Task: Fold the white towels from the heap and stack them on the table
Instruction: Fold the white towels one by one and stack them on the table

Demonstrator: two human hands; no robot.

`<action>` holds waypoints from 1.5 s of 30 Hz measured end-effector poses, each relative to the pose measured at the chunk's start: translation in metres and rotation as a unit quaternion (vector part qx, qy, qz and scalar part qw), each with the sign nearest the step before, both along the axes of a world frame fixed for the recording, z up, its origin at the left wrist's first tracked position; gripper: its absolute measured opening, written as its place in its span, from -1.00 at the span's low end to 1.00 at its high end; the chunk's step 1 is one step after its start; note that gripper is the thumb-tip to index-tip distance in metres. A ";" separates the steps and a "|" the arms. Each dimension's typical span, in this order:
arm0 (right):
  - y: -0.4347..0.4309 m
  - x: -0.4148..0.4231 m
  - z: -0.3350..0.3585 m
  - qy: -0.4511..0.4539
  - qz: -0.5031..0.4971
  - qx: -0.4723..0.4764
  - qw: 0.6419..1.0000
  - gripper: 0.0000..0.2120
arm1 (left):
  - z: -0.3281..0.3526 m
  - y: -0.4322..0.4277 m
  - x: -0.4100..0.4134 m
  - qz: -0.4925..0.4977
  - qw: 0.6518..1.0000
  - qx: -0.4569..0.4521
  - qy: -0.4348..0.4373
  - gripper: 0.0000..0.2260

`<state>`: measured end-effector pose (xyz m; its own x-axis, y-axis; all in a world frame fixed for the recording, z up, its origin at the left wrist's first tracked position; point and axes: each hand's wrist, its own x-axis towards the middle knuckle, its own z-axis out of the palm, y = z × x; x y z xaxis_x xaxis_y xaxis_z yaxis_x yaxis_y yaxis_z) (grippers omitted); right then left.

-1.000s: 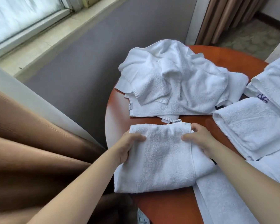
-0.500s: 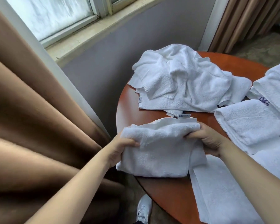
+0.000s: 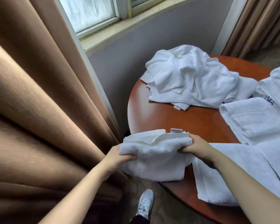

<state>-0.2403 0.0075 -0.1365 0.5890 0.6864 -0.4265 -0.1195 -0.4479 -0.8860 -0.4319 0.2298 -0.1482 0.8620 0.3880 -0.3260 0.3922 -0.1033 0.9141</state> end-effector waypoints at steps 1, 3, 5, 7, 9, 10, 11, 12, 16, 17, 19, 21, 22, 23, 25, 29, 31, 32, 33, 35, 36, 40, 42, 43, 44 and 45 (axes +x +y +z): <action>0.002 -0.002 -0.005 0.000 -0.019 -0.004 1.000 -0.61 | -0.004 -0.002 -0.001 0.014 1.000 -0.021 0.016 -0.50; 0.007 -0.006 -0.014 0.006 -0.056 -0.011 0.998 -0.73 | -0.012 -0.006 0.001 0.060 0.993 -0.093 0.033 -0.54; 0.013 -0.006 -0.021 0.017 -0.091 -0.019 0.996 -0.82 | -0.019 -0.006 0.007 0.111 0.985 -0.126 0.043 -0.59; 0.020 -0.004 -0.023 0.024 -0.118 -0.020 0.992 -0.86 | -0.023 -0.006 0.014 0.151 0.977 -0.140 0.053 -0.66; 0.028 0.000 -0.024 0.029 -0.135 -0.020 0.990 -0.90 | -0.027 -0.003 0.022 0.185 0.969 -0.152 0.057 -0.68; 0.033 0.003 -0.027 0.025 -0.145 -0.027 0.989 -0.91 | -0.028 0.000 0.027 0.198 0.965 -0.156 0.064 -0.69; 0.038 0.007 -0.030 0.019 -0.151 -0.042 0.987 -0.90 | -0.030 0.004 0.031 0.210 0.962 -0.158 0.075 -0.68; 0.043 0.011 -0.034 0.013 -0.158 -0.062 0.985 -0.89 | -0.033 0.007 0.034 0.220 0.958 -0.158 0.090 -0.67; 0.066 0.024 -0.039 -0.032 -0.071 -0.159 0.984 -0.79 | -0.045 0.013 0.039 0.231 0.929 -0.229 0.179 -0.56; 0.070 0.024 -0.035 -0.028 -0.036 -0.170 0.984 -0.79 | -0.045 0.012 0.040 0.228 0.917 -0.260 0.197 -0.53; 0.075 0.026 -0.026 0.002 0.001 -0.173 0.985 -0.78 | -0.041 0.011 0.043 0.212 0.910 -0.280 0.219 -0.51; 0.070 0.033 -0.021 0.040 -0.009 -0.161 0.986 -0.77 | -0.037 0.012 0.051 0.200 0.929 -0.237 0.199 -0.62; 0.067 0.039 -0.020 0.072 -0.031 -0.141 0.987 -0.80 | -0.032 0.013 0.057 0.201 0.938 -0.215 0.181 -0.68; 0.064 0.044 -0.017 0.103 -0.056 -0.117 0.986 -0.82 | -0.027 0.014 0.064 0.206 0.942 -0.204 0.167 -0.73; 0.062 0.057 -0.016 0.117 -0.118 -0.083 0.983 -0.79 | -0.021 0.016 0.081 0.219 0.944 -0.191 0.155 -0.72; 0.060 0.074 -0.027 -0.035 -0.211 -0.125 0.969 -0.55 | -0.027 0.019 0.110 0.236 0.959 -0.123 0.103 -0.53; 0.054 0.070 -0.034 -0.164 -0.216 -0.191 0.943 -0.52 | -0.034 0.021 0.113 0.271 0.952 -0.089 0.111 -0.39; 0.050 0.066 -0.035 -0.216 -0.225 -0.203 0.928 -0.58 | -0.037 0.021 0.113 0.281 0.951 -0.065 0.113 -0.37; 0.047 0.061 -0.033 -0.230 -0.225 -0.208 0.924 -0.63 | -0.038 0.019 0.111 0.285 0.952 -0.036 0.105 -0.44; 0.041 0.054 -0.028 -0.173 -0.176 -0.220 0.944 -0.65 | -0.034 0.012 0.101 0.304 0.948 0.034 0.086 -0.65; 0.037 0.051 -0.025 -0.149 -0.141 -0.235 0.950 -0.64 | -0.032 0.008 0.094 0.305 0.947 0.056 0.086 -0.71; 0.022 0.043 -0.004 -0.152 -0.080 -0.246 0.954 -0.61 | -0.032 -0.008 0.066 0.251 0.963 0.061 0.078 -0.55; 0.021 0.035 0.003 -0.142 0.011 -0.283 0.948 -0.58 | -0.035 -0.009 0.061 0.226 0.971 0.043 0.064 -0.34; 0.022 0.031 0.003 -0.153 0.059 -0.309 0.937 -0.55 | -0.037 -0.009 0.060 0.212 0.975 0.036 0.059 -0.27; 0.024 0.028 0.000 -0.167 0.087 -0.319 0.929 -0.55 | -0.038 -0.010 0.060 0.198 0.978 0.032 0.054 -0.24; 0.027 0.025 -0.002 -0.174 0.091 -0.313 0.929 -0.58 | -0.041 -0.010 0.060 0.186 0.981 0.029 0.051 -0.22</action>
